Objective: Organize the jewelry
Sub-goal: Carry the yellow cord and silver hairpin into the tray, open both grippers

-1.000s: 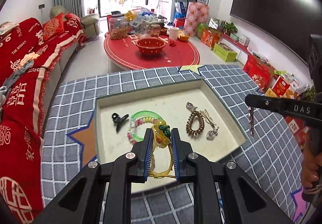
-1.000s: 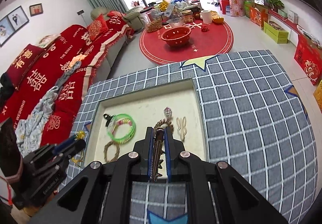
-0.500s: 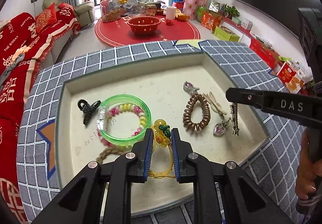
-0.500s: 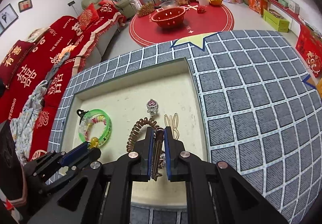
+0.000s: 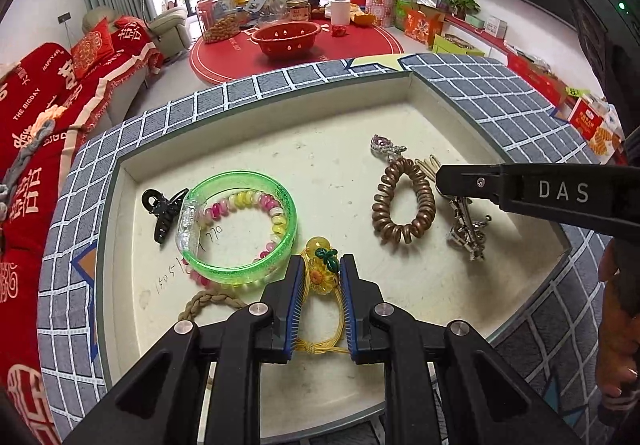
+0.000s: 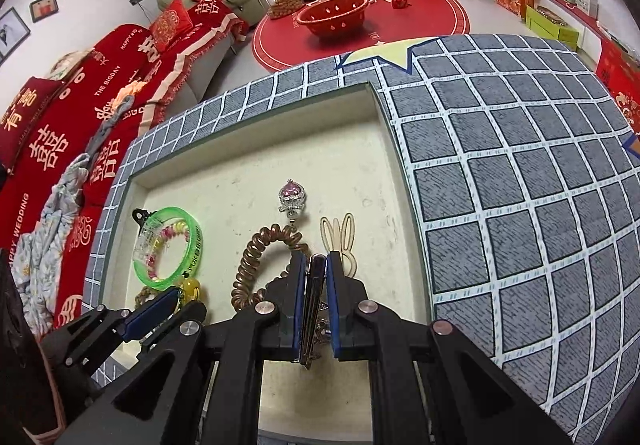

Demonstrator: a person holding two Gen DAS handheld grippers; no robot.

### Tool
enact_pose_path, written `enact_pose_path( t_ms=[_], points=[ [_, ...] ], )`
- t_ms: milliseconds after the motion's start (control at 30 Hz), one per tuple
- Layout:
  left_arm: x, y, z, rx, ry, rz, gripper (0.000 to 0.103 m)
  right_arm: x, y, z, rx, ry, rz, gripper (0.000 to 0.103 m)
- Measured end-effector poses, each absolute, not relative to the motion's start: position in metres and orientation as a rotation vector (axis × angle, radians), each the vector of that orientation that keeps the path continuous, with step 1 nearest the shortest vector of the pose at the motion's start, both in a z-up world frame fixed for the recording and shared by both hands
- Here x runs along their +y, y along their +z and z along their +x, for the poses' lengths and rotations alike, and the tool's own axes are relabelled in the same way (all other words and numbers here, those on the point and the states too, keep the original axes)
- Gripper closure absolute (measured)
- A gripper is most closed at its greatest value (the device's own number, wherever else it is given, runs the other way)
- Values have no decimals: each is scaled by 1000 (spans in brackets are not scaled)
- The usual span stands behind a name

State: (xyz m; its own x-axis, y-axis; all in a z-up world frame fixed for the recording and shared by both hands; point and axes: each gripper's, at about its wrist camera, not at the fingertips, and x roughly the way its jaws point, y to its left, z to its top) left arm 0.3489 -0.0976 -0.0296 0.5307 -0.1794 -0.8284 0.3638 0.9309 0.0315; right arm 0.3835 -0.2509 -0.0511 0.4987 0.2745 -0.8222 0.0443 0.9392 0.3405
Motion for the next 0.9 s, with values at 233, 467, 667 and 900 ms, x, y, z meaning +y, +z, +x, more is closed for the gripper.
enact_pose_path(
  t_ms=[233, 467, 667, 900],
  points=[
    [-97, -32, 350, 958, -304, 230, 71, -249, -54, 384, 1045, 137, 332, 91],
    [-97, -27, 346, 934, -288, 242, 71, -252, -53, 383, 1048, 148, 356, 89],
    [-94, -22, 338, 907, -276, 249, 71, -251, -41, 375, 1006, 178, 376, 43],
    [-85, -14, 336, 886, -246, 234, 71, -248, -24, 365, 965, 210, 393, 36]
  ],
)
